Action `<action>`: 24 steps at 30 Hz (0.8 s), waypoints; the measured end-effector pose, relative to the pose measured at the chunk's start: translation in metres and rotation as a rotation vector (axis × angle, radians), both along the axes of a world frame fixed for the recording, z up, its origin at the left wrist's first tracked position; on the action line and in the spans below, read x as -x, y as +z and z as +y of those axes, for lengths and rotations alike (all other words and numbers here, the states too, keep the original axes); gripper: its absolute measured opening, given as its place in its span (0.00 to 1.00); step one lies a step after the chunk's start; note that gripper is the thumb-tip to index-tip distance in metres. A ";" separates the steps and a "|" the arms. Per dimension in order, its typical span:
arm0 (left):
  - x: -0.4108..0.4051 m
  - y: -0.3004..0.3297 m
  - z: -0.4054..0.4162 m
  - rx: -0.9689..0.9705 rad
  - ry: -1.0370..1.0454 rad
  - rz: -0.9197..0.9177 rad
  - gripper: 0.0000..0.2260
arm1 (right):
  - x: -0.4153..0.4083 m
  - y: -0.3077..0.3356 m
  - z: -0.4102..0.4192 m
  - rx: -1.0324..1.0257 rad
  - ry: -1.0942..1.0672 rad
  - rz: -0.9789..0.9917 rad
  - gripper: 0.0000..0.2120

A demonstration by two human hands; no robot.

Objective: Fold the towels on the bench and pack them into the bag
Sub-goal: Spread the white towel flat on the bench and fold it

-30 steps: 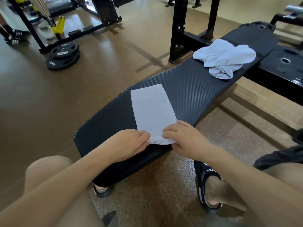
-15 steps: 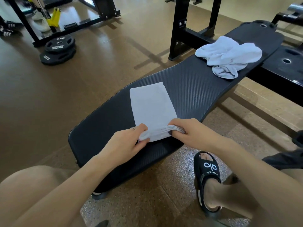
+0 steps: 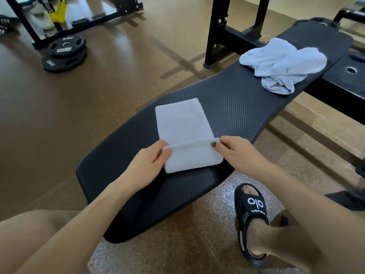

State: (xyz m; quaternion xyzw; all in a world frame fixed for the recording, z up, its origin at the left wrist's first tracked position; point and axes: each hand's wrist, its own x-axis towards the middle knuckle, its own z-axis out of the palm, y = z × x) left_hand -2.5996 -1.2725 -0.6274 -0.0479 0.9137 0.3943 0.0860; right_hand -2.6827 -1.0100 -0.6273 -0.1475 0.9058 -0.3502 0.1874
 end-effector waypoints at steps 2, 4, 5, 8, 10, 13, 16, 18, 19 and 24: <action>0.001 0.000 0.002 -0.005 0.024 -0.010 0.09 | -0.002 -0.002 -0.007 -0.011 -0.047 0.030 0.21; 0.003 -0.002 0.003 0.017 0.032 0.007 0.09 | -0.004 -0.005 -0.013 -0.027 -0.082 0.070 0.21; 0.003 -0.003 0.004 0.036 0.033 0.019 0.08 | -0.004 -0.007 -0.015 -0.033 -0.096 0.088 0.21; 0.003 -0.004 0.006 0.073 0.042 0.052 0.09 | -0.005 -0.011 -0.020 -0.040 -0.136 0.122 0.22; 0.003 -0.005 0.005 0.080 0.044 0.063 0.09 | -0.006 -0.013 -0.023 -0.057 -0.155 0.136 0.22; 0.003 -0.006 0.007 0.099 0.043 0.065 0.08 | -0.009 -0.014 -0.026 -0.078 -0.188 0.146 0.20; 0.005 -0.007 0.008 0.148 0.041 0.078 0.07 | -0.011 -0.015 -0.028 -0.104 -0.205 0.165 0.16; 0.004 -0.007 0.009 0.208 0.035 0.068 0.04 | -0.012 -0.014 -0.028 -0.128 -0.207 0.202 0.14; 0.004 -0.008 0.010 0.259 0.031 0.062 0.04 | -0.011 -0.014 -0.028 -0.136 -0.207 0.218 0.14; 0.006 -0.011 0.011 0.592 -0.047 0.254 0.12 | -0.009 -0.018 -0.027 -0.206 -0.131 0.397 0.13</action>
